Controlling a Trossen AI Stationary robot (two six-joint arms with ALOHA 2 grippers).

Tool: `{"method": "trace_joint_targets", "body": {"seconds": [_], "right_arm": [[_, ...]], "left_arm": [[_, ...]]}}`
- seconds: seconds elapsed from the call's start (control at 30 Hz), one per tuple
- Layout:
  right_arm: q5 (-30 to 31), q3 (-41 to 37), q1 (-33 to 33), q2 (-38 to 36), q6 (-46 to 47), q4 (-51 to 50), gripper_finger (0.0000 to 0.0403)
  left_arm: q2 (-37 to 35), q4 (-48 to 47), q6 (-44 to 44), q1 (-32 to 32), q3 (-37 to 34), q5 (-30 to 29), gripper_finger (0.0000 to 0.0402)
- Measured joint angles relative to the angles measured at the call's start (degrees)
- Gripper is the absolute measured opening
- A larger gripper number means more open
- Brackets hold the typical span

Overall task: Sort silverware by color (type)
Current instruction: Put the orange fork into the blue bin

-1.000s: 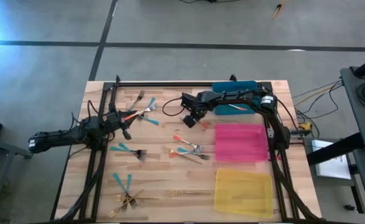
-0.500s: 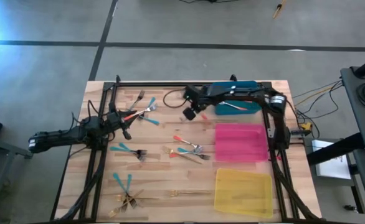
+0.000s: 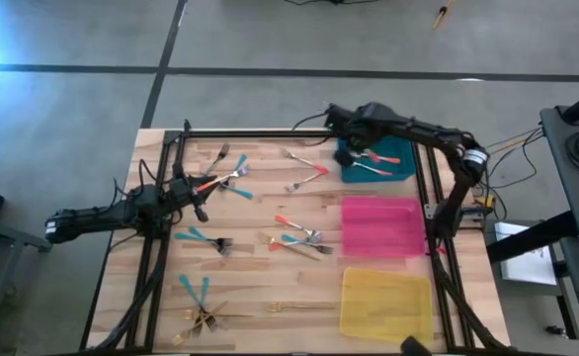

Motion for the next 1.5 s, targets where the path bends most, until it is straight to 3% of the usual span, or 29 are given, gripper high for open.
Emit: {"method": "trace_joint_targets", "body": {"seconds": [0.17,0.57,0.93,1.0,1.17,1.33,1.5], "right_arm": [[-1.5,-1.9,-3.8,-1.7,-9.1,-4.6,0.0009],[-1.1,-7.1,-6.9,-0.2,-10.3,-7.2,0.0014],[-1.0,-7.1,-6.7,-0.2,-4.0,-6.9,0.0105],[-1.5,-7.1,-6.5,-0.2,1.3,-6.9,0.0116],[-10.0,-7.1,-4.9,-0.2,19.6,-6.6,0.0118],[-22.7,-7.0,1.5,-0.2,22.0,-3.6,0.0104],[-24.6,-7.0,12.6,-0.2,22.0,5.0,0.0092]], "left_arm": [[0.0,0.0,0.0,0.0,0.0,0.0,0.0064],[0.0,0.0,0.0,0.0,0.0,0.0,0.0064],[0.0,0.0,0.0,0.0,0.0,0.0,0.0064],[0.0,0.0,0.0,0.0,0.0,0.0,0.0064],[0.0,0.0,0.0,0.0,0.0,0.0,0.0064],[0.0,0.0,0.0,0.0,0.0,0.0,0.0064],[0.0,0.0,0.0,0.0,0.0,0.0,0.0064]]}}
